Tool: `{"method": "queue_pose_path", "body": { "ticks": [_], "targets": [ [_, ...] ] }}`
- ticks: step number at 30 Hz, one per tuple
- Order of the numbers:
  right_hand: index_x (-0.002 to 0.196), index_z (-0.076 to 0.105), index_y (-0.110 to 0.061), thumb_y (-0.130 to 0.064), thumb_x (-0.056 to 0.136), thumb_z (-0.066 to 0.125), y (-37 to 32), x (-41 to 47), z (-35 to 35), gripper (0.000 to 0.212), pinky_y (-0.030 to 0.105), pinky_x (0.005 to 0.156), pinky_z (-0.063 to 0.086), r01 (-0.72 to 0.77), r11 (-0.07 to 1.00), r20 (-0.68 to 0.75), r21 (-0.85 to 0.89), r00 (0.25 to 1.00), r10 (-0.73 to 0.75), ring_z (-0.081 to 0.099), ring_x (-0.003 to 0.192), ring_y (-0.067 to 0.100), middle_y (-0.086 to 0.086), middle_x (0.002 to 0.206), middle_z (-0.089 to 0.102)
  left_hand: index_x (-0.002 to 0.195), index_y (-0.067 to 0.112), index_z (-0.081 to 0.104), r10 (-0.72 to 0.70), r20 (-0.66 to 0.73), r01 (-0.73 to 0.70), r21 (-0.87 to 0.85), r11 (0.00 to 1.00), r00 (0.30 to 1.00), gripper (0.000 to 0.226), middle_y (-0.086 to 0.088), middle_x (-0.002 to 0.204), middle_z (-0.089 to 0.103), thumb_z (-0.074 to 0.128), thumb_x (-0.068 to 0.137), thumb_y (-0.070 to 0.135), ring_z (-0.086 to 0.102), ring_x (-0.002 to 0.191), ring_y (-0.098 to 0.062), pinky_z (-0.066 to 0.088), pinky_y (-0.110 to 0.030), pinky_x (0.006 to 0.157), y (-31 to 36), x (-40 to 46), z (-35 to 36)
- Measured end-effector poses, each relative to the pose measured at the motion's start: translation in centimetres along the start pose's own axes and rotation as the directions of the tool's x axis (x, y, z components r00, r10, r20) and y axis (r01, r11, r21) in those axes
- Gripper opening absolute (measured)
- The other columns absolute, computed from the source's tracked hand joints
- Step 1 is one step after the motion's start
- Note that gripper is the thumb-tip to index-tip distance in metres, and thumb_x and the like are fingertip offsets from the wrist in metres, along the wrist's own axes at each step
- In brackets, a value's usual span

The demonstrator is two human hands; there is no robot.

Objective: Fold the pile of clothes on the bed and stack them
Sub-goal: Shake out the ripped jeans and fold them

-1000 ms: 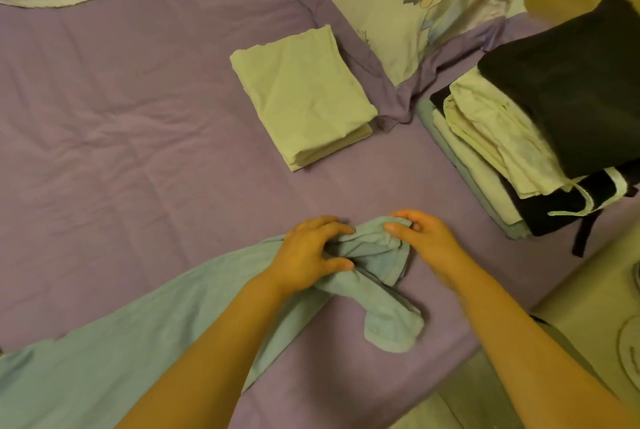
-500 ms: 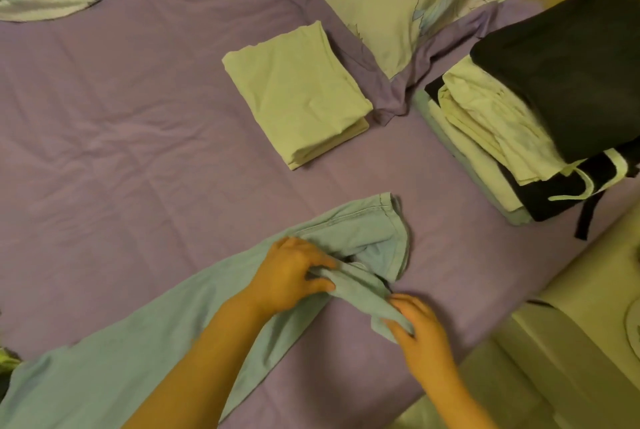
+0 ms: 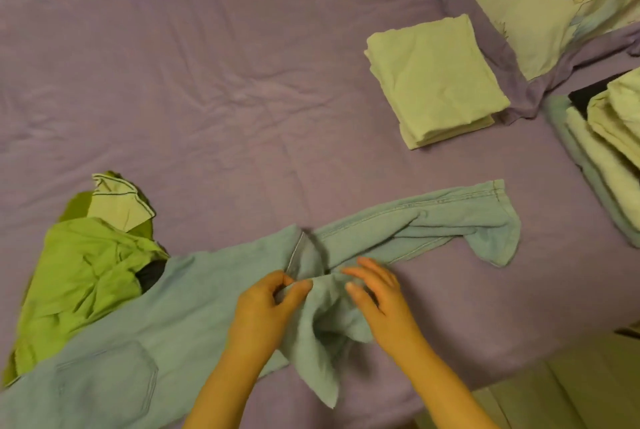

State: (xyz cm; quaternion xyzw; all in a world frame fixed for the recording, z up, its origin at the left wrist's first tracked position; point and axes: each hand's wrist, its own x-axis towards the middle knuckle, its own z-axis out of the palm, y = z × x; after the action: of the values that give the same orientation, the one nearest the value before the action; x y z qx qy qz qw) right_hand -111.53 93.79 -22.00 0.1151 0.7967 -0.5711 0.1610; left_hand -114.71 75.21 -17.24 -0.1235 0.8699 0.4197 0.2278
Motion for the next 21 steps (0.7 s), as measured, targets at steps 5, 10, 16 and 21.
{"method": "queue_pose_path", "body": {
  "ticks": [5, 10, 16, 21],
  "targets": [
    [0.138, 0.022, -0.046, -0.056, 0.083, 0.055, -0.8, -0.1, 8.4, 0.065, 0.02, 0.115, 0.008, 0.046, 0.987, 0.201, -0.151, 0.98, -0.015, 0.0, 0.145, 0.005, -0.012, 0.153, 0.013, 0.065, 0.022, 0.059, -0.045, -0.173, 0.07, 0.14, 0.988, 0.984, 0.03, -0.001, 0.056, 0.053, 0.067, 0.083, 0.045, 0.046, 0.051, -0.006, 0.034, -0.022, 0.047, -5.7, -0.7, -7.7],
    [0.144, 0.032, -0.034, -0.047, 0.091, 0.053, 1.1, 1.5, 11.0, 0.058, 0.023, 0.115, 0.008, 0.094, 0.929, 0.293, -0.358, 0.956, 0.016, -0.001, 0.146, 0.009, -0.005, 0.158, 0.011, 0.106, 0.017, 0.068, -0.048, -0.147, 0.104, 0.396, 0.913, 0.988, 0.02, -0.005, 0.106, 0.063, 0.064, 0.09, 0.03, 0.055, 0.101, -0.026, 0.045, -0.035, 0.084, -11.4, 1.7, -9.3],
    [0.134, 0.052, -0.012, -0.022, 0.094, 0.058, 4.2, 3.7, 6.6, 0.042, 0.029, 0.112, 0.024, -0.036, 0.858, 0.067, -0.513, 0.994, 0.082, 0.03, 0.138, 0.022, 0.006, 0.147, 0.04, 0.118, 0.011, 0.065, 0.233, 0.01, -0.225, 0.294, 0.929, 0.973, 0.025, -0.008, 0.12, 0.062, 0.053, 0.096, 0.012, 0.053, 0.114, -0.025, 0.037, -0.026, 0.094, -9.5, 5.9, -3.7],
    [0.113, 0.068, -0.023, -0.02, 0.066, 0.086, 6.2, 3.3, 3.3, 0.05, 0.048, 0.088, 0.049, 0.199, 0.702, 0.221, -0.684, 0.973, -0.061, 0.055, 0.116, 0.032, 0.009, 0.125, 0.059, 0.128, 0.021, 0.059, 0.359, 0.211, -0.417, 0.491, 0.765, 0.909, 0.032, -0.001, 0.126, 0.062, 0.047, 0.098, 0.02, 0.052, 0.119, -0.024, 0.035, -0.032, 0.1, -5.1, 12.2, 0.1]
  ]
}}
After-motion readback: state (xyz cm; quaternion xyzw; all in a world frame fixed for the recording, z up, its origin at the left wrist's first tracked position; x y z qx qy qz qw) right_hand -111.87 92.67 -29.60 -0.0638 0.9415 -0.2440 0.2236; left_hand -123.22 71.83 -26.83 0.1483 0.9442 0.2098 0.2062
